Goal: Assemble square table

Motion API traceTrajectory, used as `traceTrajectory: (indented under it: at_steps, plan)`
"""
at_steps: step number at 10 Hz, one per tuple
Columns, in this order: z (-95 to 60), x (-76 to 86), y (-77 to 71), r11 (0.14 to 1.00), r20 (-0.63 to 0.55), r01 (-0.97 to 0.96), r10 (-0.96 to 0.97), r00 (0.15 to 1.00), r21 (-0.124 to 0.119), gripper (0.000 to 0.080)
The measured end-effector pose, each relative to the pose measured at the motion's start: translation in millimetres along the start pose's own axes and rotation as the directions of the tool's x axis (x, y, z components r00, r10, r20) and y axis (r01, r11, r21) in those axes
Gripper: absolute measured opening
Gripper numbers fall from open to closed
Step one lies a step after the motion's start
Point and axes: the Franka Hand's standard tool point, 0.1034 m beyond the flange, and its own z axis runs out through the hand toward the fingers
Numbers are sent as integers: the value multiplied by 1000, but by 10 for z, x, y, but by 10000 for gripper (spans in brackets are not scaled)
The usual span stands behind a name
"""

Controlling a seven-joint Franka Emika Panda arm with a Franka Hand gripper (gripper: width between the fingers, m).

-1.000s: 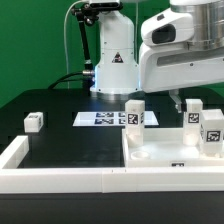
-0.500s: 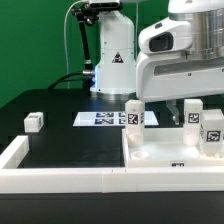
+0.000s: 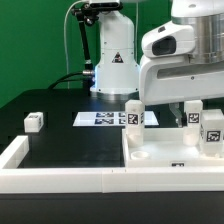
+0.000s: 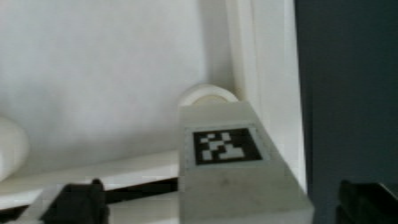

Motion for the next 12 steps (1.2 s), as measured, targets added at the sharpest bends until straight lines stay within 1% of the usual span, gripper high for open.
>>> traceTrajectory:
  at_steps: [1,3,7,9,12]
  plan:
    - [-2,3,11,1000,0,-1,1,1000,0,632]
    - [-3,5,16,1000,0,-2,2,1000,0,284]
    - [-3,5,18,998,0,-56,56,998,0,290]
    - [1,4,15,972,-6,-235,235,972,3,290]
    - [8,-18,15,868,-27,-496,496,868,15,290]
